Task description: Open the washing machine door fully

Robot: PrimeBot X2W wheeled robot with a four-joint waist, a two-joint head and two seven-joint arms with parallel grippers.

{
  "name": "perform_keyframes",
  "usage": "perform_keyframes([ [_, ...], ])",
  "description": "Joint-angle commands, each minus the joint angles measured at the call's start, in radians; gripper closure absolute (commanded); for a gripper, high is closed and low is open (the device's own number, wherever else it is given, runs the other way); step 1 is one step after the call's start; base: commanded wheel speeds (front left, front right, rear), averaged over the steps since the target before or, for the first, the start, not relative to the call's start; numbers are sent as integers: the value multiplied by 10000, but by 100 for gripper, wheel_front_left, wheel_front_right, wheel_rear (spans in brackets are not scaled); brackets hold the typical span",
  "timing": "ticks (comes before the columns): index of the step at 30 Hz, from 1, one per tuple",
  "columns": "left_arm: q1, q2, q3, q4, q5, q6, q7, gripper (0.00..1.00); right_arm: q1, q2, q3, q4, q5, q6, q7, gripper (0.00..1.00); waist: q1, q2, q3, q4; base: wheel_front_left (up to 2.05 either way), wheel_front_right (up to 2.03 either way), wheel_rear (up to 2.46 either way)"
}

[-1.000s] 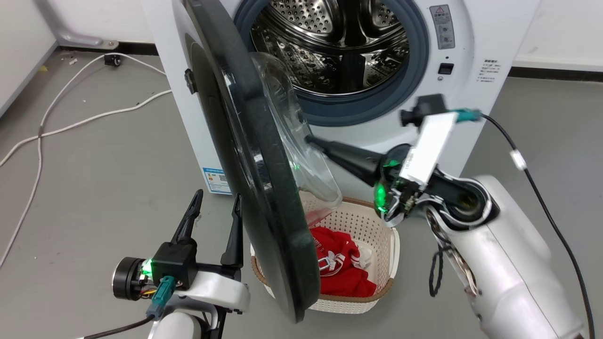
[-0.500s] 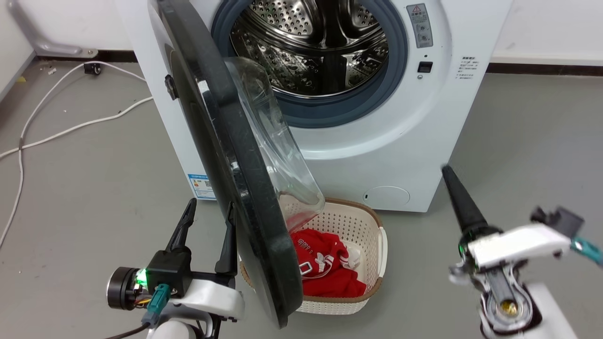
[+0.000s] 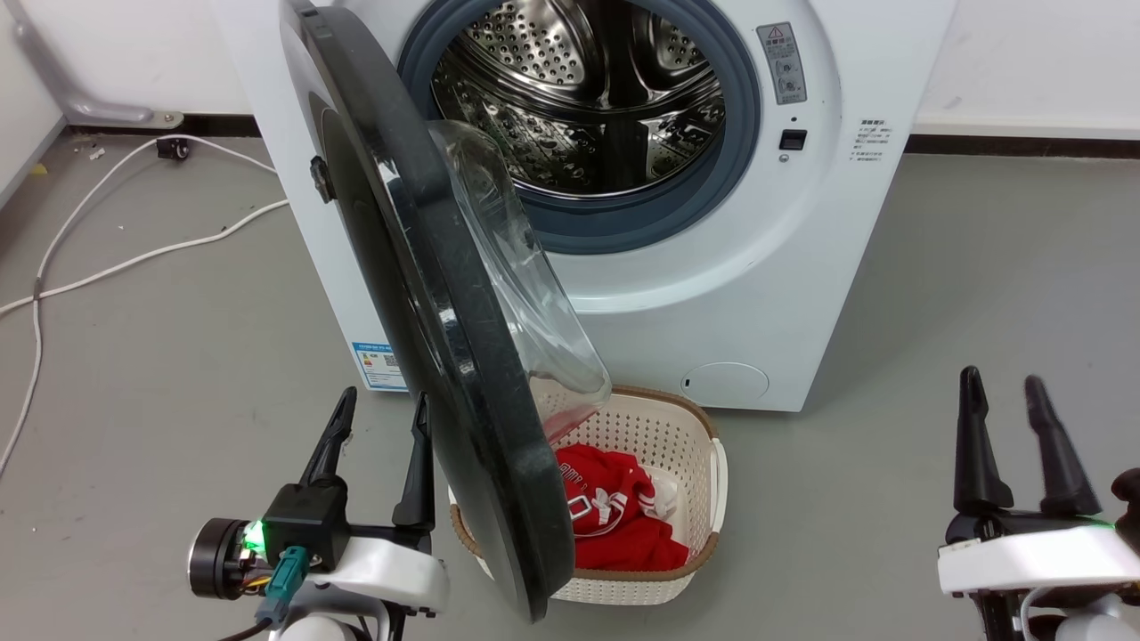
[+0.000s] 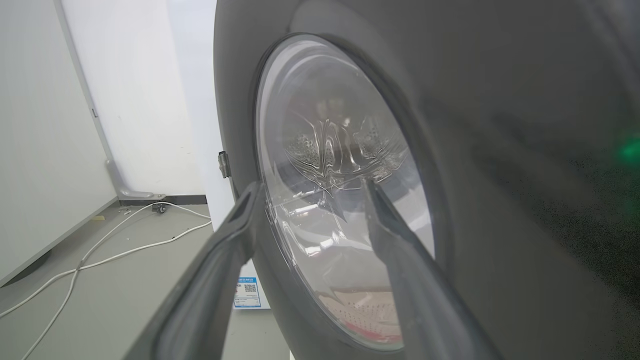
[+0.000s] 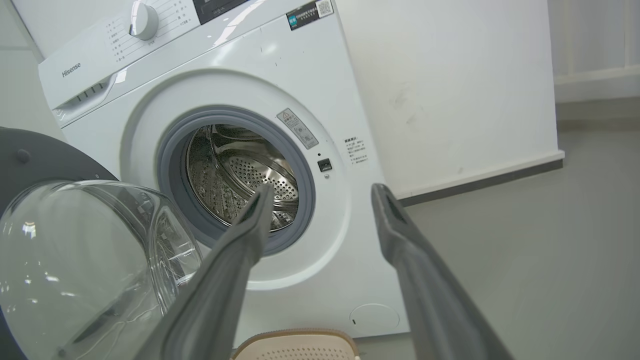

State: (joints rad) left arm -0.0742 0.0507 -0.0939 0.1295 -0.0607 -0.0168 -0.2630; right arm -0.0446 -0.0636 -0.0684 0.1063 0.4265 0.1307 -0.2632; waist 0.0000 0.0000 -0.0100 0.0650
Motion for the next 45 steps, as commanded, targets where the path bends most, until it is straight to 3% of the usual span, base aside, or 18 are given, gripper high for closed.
perform_keyframes([
  [1,107,0,30,-26,42,5,-25,0,241,84,-62,-274,-560,0,-9,0,0,0,-3,9,0,0,0],
  [6,107,3,109,-44,84,-12,-25,0,771,139,-393,-1978,-2560,-1,-9,0,0,0,-13,47,0,0,0],
  [10,171,2,153,-53,98,-25,-25,0,1240,142,-401,-2634,-3331,-1,-10,0,0,0,-37,37,0,0,0],
  [19,117,2,249,-35,120,-39,-25,0,1937,144,-276,-1975,-2875,-1,-12,0,0,0,36,-132,0,0,0],
  [38,50,26,456,-79,207,-67,-25,0,1751,146,-198,-1594,-2712,-1,-14,0,0,0,116,-333,0,0,0],
  [39,57,25,460,-83,205,-74,-25,4,1751,146,-192,-1587,-2698,-1,-14,0,0,0,119,-336,0,0,0],
  [40,62,26,459,-91,196,-82,-25,63,1755,146,-189,-1574,-2692,-1,-14,0,0,0,120,-339,0,0,0],
  [41,63,24,463,-103,191,-68,-25,89,1753,146,-177,-1571,-2683,-1,-14,0,0,0,123,-343,0,0,0],
  [42,62,24,467,-115,181,-78,-25,100,1748,146,-168,-1568,-2680,-1,-14,0,0,0,125,-346,0,0,0],
  [45,46,23,489,-184,176,-90,-25,100,1738,146,-150,-1558,-2677,-1,-14,0,0,0,131,-354,0,0,0],
])
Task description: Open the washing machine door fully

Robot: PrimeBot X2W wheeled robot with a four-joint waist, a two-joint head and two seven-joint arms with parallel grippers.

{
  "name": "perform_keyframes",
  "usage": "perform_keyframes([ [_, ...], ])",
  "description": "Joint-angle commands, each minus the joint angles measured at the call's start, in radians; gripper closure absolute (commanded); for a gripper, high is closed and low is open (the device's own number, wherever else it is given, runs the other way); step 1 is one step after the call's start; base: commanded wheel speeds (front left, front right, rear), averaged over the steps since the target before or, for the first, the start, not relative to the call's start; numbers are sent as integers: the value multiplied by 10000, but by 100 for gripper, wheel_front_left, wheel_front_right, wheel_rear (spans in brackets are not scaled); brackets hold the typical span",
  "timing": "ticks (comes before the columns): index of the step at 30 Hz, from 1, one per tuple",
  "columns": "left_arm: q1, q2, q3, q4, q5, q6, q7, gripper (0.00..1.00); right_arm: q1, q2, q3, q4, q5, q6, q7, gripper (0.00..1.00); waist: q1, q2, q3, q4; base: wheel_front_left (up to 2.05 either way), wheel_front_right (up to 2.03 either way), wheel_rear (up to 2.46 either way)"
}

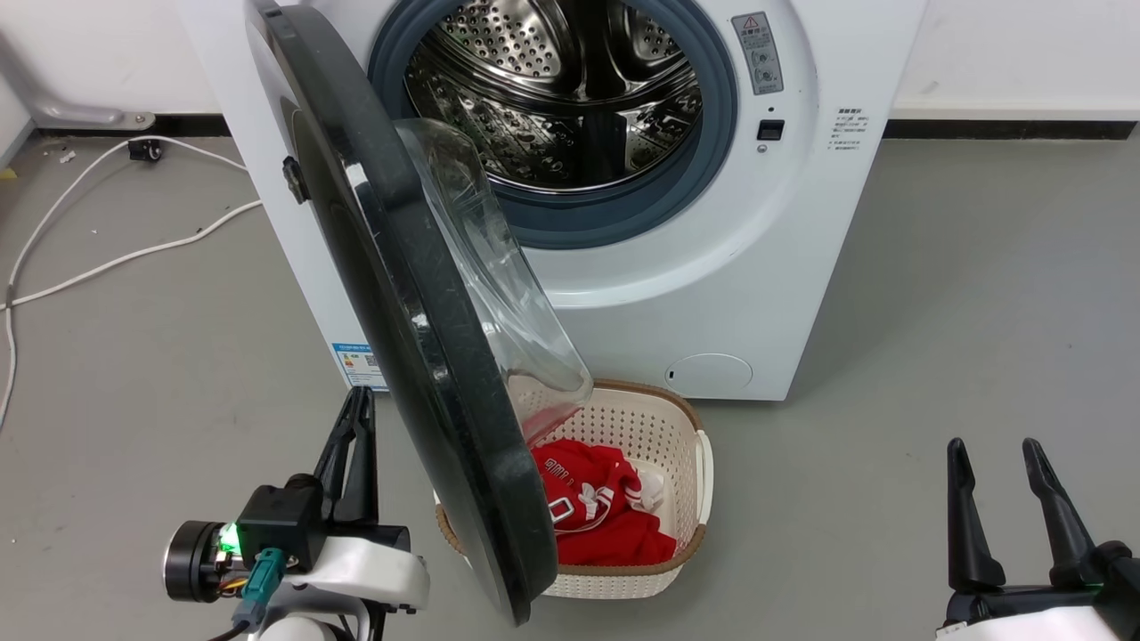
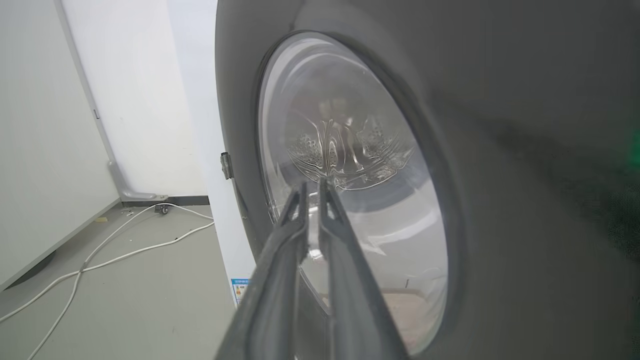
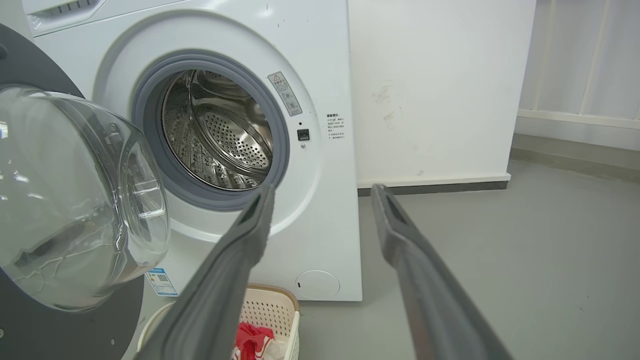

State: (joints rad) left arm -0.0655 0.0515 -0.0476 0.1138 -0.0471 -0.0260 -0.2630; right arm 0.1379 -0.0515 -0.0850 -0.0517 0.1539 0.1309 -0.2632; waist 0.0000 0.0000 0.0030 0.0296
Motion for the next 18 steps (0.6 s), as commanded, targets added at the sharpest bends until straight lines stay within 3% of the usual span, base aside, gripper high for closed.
perform_keyframes([
  [1,-50,14,37,-76,52,10,-25,100,-86,25,18,32,55,-3,-14,0,0,0,-6,-1,0,0,0],
  [10,-328,102,292,-1528,260,173,-25,100,-131,24,22,107,177,-3,-14,0,0,0,10,17,0,0,0],
  [18,-994,283,379,-4356,573,343,-23,100,-188,23,-11,168,231,-3,-14,0,0,0,41,68,0,0,0],
])
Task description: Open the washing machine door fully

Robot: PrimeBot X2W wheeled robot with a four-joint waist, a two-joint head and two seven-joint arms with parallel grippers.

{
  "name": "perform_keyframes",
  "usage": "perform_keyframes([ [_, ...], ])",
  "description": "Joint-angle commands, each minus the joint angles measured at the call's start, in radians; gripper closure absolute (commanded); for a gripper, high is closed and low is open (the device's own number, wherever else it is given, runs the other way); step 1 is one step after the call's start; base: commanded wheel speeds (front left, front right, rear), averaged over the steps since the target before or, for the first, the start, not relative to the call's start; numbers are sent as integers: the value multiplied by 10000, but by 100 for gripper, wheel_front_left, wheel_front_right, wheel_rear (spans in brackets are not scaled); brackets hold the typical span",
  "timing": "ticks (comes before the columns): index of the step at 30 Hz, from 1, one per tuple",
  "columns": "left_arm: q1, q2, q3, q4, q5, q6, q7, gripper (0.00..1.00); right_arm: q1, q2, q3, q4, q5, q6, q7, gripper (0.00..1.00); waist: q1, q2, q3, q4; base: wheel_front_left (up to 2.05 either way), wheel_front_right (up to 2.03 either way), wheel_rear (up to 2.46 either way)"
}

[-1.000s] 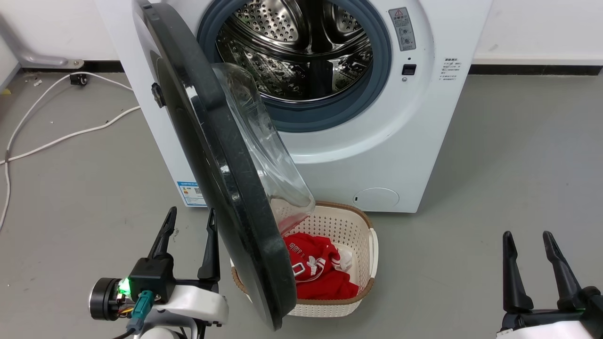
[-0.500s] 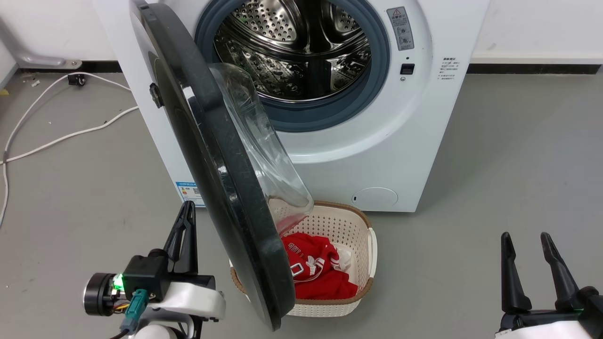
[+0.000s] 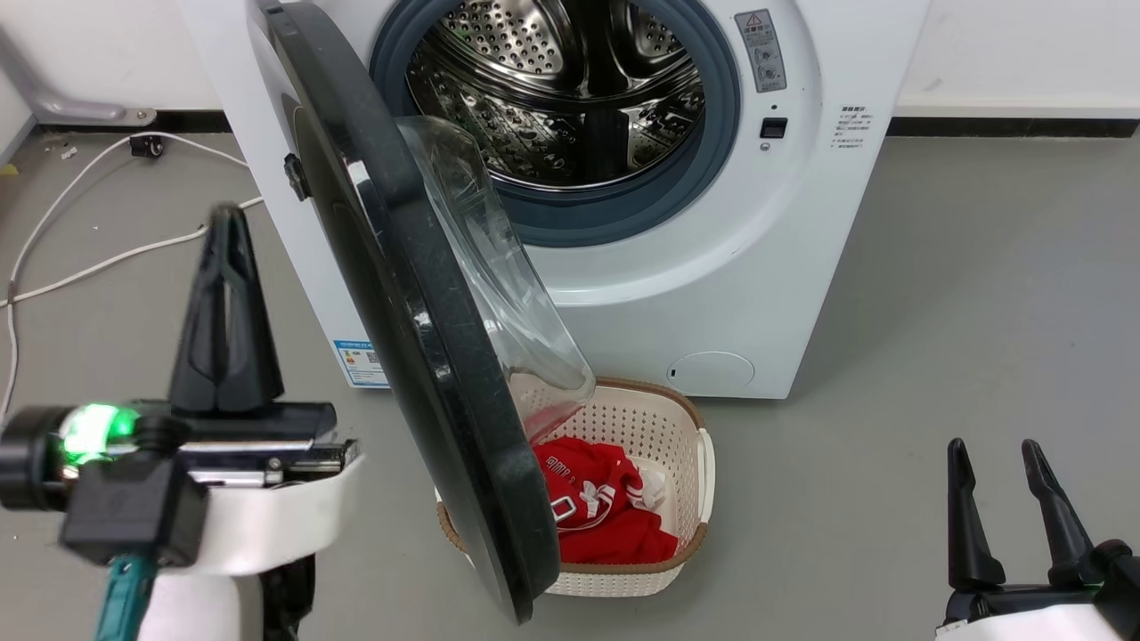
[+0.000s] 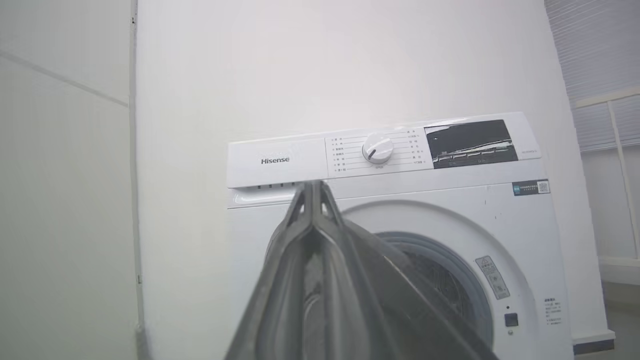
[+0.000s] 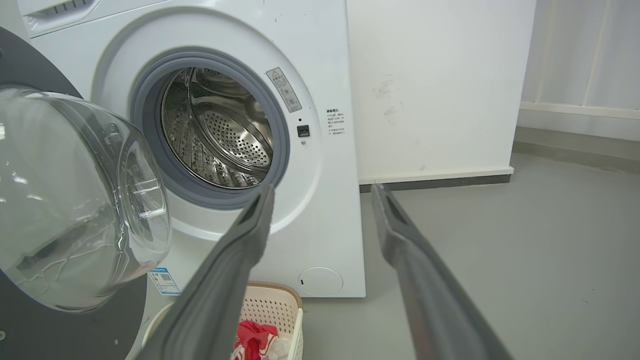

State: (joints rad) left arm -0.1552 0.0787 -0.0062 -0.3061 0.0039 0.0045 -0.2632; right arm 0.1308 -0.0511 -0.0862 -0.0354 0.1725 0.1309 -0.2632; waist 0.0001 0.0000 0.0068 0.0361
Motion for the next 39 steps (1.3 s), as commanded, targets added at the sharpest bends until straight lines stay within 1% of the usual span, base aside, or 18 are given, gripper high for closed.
perform_keyframes([
  [1,-197,49,-76,-586,121,48,-21,100,-121,19,7,23,52,-3,-13,0,-1,0,5,0,0,0,0],
  [5,-532,129,-425,-2083,248,-35,-15,100,-137,19,22,72,88,-3,-15,0,-1,0,11,-36,0,0,0],
  [7,-584,138,-824,-2601,249,-187,-13,100,-138,19,18,88,106,-3,-15,0,-1,0,12,-47,0,0,0],
  [8,-584,138,-824,-2601,249,-187,-13,100,-138,19,18,88,106,-3,-15,0,-1,0,12,-47,0,0,0],
  [9,-598,130,-1044,-2769,230,-265,-13,100,-136,19,25,106,114,-3,-15,0,-1,0,13,-56,0,0,0],
  [10,-484,105,-1659,-2962,144,-506,-13,100,-133,19,43,130,125,-3,-15,0,-1,0,8,-71,0,0,0],
  [11,-484,105,-1659,-2962,144,-506,-13,100,-133,19,43,130,125,-3,-15,0,-1,0,8,-71,0,0,0],
  [12,-361,103,-1964,-2939,109,-614,-13,100,-140,19,53,139,122,-3,-15,0,-1,0,7,-81,0,0,0],
  [14,-33,127,-2635,-2717,-53,-852,-13,100,-151,19,59,156,151,-3,-15,0,-1,0,-3,-104,0,0,0],
  [17,510,313,-3465,-2202,-345,-1088,-15,100,-153,19,56,165,173,-3,-15,0,-1,0,-8,-138,0,0,0],
  [22,1518,794,-4735,-1030,-890,-1263,20,100,-52,19,19,207,188,-3,-15,0,-1,0,-21,-131,0,0,0],
  [26,2087,1218,-5547,-16,-1456,-1324,375,100,-25,19,45,233,251,-3,-13,0,-1,0,-19,-109,0,0,0],
  [29,2339,1448,-5752,698,-1718,-1322,613,100,-53,18,82,247,281,-3,-15,0,-1,0,-7,-108,0,0,0],
  [32,2397,1498,-5666,1284,-1853,-1264,709,100,-70,18,101,250,324,-3,-15,0,-1,0,29,-94,0,0,0],
  [39,1687,1155,-5492,2280,-1892,-1092,538,100,-164,18,167,330,394,-3,-15,0,-1,0,137,-84,0,0,0],
])
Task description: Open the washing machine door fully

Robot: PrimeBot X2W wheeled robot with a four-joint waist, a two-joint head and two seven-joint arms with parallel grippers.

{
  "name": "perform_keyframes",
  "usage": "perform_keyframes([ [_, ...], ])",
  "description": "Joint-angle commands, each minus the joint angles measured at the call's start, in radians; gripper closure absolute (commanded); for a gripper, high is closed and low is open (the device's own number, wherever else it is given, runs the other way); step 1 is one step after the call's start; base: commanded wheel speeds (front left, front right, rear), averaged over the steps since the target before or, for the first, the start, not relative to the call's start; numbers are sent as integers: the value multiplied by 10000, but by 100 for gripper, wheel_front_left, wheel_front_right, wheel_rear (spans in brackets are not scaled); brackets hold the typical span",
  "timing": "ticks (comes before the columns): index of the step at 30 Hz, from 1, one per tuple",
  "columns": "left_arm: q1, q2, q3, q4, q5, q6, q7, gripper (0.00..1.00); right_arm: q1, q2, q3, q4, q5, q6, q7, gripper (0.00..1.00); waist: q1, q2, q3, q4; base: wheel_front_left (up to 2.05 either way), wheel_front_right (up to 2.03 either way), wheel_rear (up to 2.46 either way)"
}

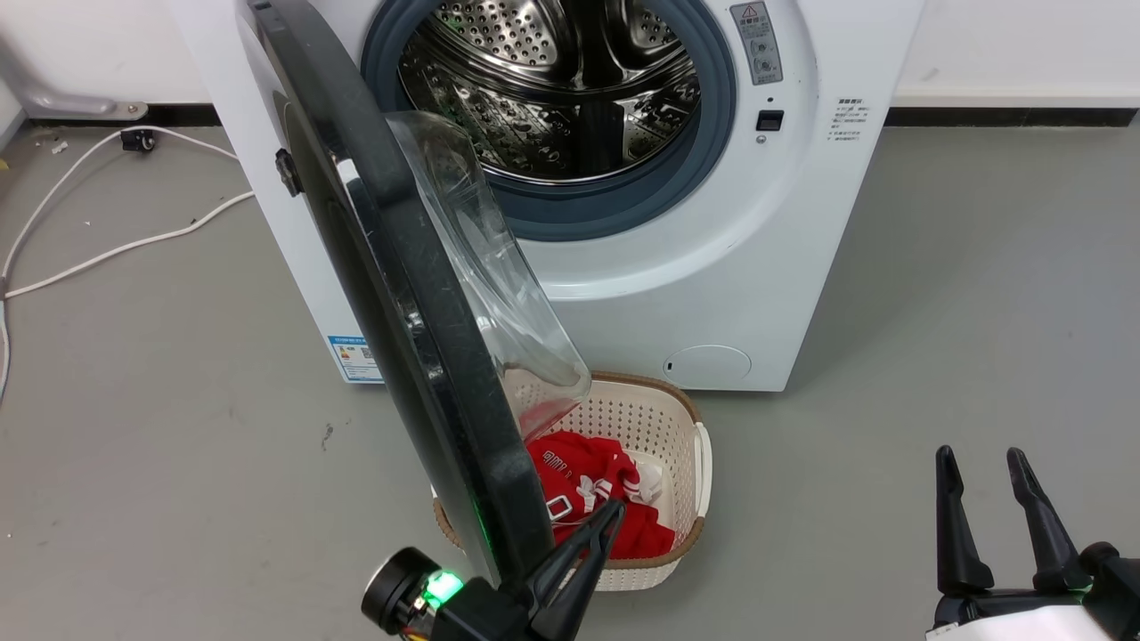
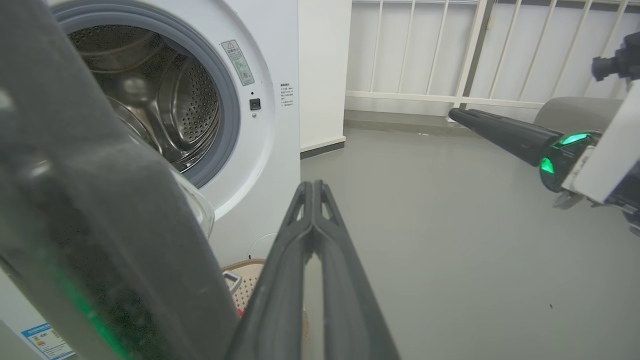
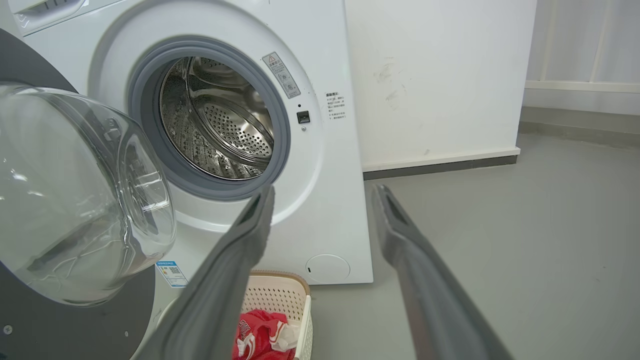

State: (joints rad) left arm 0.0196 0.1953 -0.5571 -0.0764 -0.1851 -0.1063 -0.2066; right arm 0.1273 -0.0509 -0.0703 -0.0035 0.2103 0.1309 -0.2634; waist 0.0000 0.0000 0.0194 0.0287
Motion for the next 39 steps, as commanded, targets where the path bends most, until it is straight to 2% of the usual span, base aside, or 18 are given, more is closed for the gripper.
perform_keyframes([
  [1,-187,-74,44,98,-6,37,-78,100,-165,17,32,28,44,-3,-13,0,0,0,39,-28,0,0,0],
  [10,-814,-386,357,948,-102,338,-328,100,-218,16,173,172,217,-3,-13,0,0,0,198,-189,0,0,0],
  [16,-674,-429,840,1206,-169,882,-421,100,-231,16,264,416,306,-3,-13,0,0,0,276,-179,0,0,0],
  [23,-51,-410,1058,820,-40,1418,-534,100,-251,16,276,592,340,-3,-13,0,0,0,262,109,0,0,0],
  [32,942,-396,1368,-163,-108,1994,-589,100,-66,13,220,660,326,-3,-13,0,0,0,212,1042,0,0,0],
  [37,1291,-365,1642,-517,-148,2240,-600,100,-27,14,66,609,241,-3,8,0,0,0,271,1775,0,0,0],
  [38,1406,-324,1928,-718,-170,2431,-605,100,-23,15,21,594,213,-3,37,0,0,0,293,2190,0,0,0],
  [39,1449,-298,2045,-764,-189,2480,-604,100,-19,15,13,591,221,-3,48,0,0,0,296,2329,0,0,0],
])
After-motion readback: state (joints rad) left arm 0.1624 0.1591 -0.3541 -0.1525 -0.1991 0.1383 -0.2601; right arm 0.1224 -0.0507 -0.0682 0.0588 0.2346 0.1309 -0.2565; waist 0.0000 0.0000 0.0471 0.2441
